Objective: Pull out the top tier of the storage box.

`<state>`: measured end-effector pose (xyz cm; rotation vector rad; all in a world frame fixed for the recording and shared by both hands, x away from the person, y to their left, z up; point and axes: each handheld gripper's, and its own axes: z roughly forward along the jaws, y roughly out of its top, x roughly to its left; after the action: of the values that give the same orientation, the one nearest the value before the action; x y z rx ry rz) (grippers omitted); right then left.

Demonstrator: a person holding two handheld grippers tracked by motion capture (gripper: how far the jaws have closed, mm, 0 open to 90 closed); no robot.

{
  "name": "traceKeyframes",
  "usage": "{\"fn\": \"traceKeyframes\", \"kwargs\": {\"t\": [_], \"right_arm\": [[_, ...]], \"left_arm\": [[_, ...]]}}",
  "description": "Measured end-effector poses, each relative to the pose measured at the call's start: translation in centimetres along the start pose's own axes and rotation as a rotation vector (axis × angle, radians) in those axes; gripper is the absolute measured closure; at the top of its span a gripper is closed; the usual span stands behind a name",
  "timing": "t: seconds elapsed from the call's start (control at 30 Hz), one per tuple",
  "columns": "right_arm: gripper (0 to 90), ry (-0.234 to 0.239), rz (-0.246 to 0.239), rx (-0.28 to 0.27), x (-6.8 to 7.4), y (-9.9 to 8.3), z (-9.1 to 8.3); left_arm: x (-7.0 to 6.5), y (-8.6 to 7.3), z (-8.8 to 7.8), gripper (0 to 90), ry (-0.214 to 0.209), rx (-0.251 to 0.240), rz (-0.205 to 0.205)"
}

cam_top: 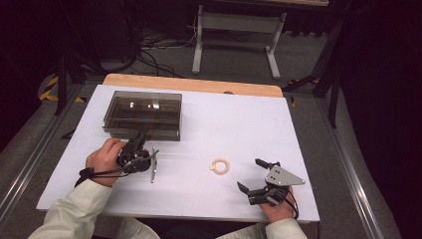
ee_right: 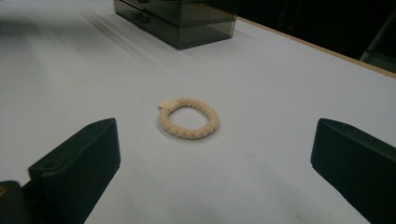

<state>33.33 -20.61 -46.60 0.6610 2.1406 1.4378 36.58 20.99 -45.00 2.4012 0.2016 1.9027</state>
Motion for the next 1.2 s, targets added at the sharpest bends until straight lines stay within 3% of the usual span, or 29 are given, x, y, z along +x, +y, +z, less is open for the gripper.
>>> {"fn": "traceKeyframes", "kwargs": {"t": [0.13, 0.23, 0.67, 0.83, 1.2], "right_arm": [[1.9, 0.0, 0.0, 0.0, 0.0, 0.0, 0.0], [1.9, -0.001, -0.008, -0.005, 0.0, 0.0, 0.1], [1.9, 0.002, -0.012, -0.004, 0.0, 0.0, 0.1], [1.9, 0.001, -0.011, 0.002, 0.1, 0.0, 0.1], [2.0, 0.003, -0.011, 0.004, 0.1, 0.0, 0.1]], "left_arm": [[0.1, 0.0, -0.1, 79.1, -0.009, -0.004, -0.003], [0.2, 0.0, -0.2, 68.6, -0.059, -0.003, -0.027], [0.6, 0.0, -0.8, 59.5, -0.059, -0.031, -0.05], [1.1, 0.0, -1.3, 57.7, -0.071, -0.052, -0.101], [1.4, -0.1, -1.9, 56.6, -0.073, -0.074, -0.114]]}}
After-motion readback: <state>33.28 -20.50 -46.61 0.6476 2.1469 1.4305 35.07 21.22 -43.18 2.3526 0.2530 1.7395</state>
